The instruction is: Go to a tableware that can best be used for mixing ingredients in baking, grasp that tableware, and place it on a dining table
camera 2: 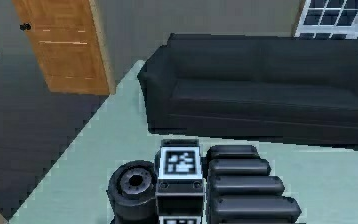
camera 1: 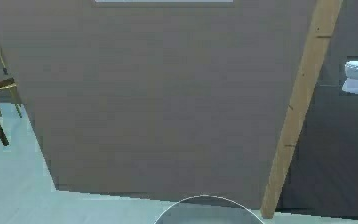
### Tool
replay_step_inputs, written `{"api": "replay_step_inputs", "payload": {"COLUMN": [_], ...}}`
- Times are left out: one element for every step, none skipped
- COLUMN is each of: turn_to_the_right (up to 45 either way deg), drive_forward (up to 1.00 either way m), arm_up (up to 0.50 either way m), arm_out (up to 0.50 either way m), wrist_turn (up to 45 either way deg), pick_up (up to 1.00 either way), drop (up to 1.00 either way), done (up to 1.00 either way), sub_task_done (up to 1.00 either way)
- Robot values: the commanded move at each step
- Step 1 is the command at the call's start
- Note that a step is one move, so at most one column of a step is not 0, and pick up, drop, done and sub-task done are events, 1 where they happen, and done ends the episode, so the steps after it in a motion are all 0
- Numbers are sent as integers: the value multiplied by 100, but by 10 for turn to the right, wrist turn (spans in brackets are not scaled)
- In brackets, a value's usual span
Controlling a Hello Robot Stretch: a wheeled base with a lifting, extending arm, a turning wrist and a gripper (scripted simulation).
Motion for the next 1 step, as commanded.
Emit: {"api": "replay_step_inputs", "payload": {"turn_to_the_right": [-450], "drive_forward": [0], "arm_up": [0], "arm_out": [0], "wrist_turn": [0], "pick_up": [0], "drop": [0], "done": [0], "sub_task_done": [0]}}
